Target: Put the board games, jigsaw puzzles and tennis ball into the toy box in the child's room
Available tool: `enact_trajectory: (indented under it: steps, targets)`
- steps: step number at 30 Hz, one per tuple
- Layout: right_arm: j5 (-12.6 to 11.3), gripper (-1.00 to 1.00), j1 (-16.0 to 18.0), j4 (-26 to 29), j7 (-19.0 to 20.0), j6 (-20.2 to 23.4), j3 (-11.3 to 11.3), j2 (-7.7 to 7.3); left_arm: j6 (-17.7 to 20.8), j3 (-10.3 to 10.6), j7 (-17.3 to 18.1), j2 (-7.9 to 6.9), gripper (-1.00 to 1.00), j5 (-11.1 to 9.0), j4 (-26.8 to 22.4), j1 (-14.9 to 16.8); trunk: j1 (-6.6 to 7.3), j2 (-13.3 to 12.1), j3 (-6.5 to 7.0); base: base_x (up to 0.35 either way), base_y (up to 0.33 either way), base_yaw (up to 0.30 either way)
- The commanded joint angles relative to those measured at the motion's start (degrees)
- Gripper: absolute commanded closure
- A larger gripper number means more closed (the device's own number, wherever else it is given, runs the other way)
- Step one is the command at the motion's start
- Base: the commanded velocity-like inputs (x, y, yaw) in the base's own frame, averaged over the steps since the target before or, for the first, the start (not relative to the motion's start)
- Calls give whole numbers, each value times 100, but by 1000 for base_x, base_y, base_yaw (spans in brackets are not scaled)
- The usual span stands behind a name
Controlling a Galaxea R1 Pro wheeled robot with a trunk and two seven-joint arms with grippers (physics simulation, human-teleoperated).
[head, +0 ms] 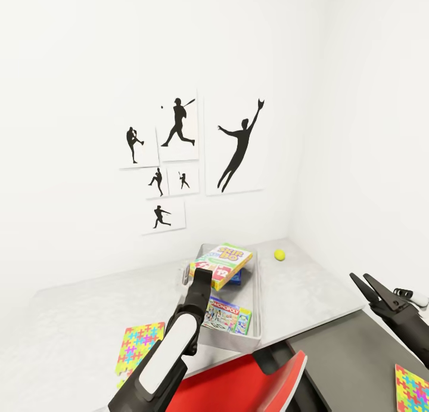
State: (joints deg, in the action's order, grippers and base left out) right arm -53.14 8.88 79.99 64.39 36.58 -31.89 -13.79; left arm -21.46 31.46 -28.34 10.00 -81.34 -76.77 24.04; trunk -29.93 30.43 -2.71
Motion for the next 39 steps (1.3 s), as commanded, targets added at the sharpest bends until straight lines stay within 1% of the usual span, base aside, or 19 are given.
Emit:
enact_trajectory:
  steps: [1,20,28,39]
  targets:
    - [-27,-100,5,-1,3,42,-1,-1,-34,5,-12,0,100,-23,-5,6,-3,11,-13,0,0,0]
    - [-29,-100,8,-1,13,51,-3,-5,-42,74,2,0,100,-2,-13,5,-3,11,-19,0,0,0]
    - [-24,-100,8,11,12,347,-7,-16,-42,61,-2,0,100,-4,-20,5,-3,11,-81,0,0,37]
    - [-26,-100,8,3,7,392,-10,-19,-8,28,-33,0,100,-5,-39,12,-3,11,-182,0,0,26]
